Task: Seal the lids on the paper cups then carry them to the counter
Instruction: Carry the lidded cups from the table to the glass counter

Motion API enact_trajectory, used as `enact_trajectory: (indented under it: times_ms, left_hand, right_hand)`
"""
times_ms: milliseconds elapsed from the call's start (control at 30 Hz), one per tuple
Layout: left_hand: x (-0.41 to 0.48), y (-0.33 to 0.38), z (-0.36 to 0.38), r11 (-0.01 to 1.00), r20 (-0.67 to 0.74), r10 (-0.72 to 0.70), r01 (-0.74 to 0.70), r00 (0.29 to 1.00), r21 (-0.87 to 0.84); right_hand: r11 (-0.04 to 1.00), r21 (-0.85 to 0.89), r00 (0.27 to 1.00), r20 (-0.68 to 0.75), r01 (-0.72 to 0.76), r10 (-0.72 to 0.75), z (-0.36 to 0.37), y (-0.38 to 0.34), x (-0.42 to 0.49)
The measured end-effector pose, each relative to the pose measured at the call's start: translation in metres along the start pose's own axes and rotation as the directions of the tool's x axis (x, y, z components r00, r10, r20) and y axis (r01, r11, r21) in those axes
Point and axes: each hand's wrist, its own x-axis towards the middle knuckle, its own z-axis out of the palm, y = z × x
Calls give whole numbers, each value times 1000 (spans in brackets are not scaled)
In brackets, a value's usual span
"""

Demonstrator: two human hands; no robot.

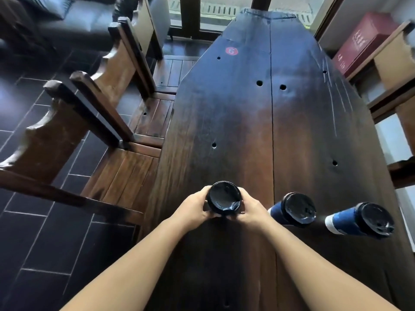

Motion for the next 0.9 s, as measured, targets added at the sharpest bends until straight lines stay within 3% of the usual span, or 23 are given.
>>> enact_trajectory:
  times_ms: [300, 533, 767, 900]
  left_hand:
    - [-24, 9, -5, 992, -51, -20, 13, 999, -127]
    - [-106, 46, -16, 955, -217, -37, -30, 975, -295]
    - [-223, 59, -10, 882, -389, -150, -55, 909, -469]
    - [-302, 49, -4, 861, -517, -249, -57, 819, -505]
  right_hand:
    - [989, 92, 991, 49, 120, -125, -15, -10, -12]
    - [949, 154, 949, 117, 275, -294, -22, -53, -61]
    - [888, 228, 858, 248, 400, -450, 13, -97, -122]
    - [860, 266, 764, 396, 436, -510, 57, -129, -153]
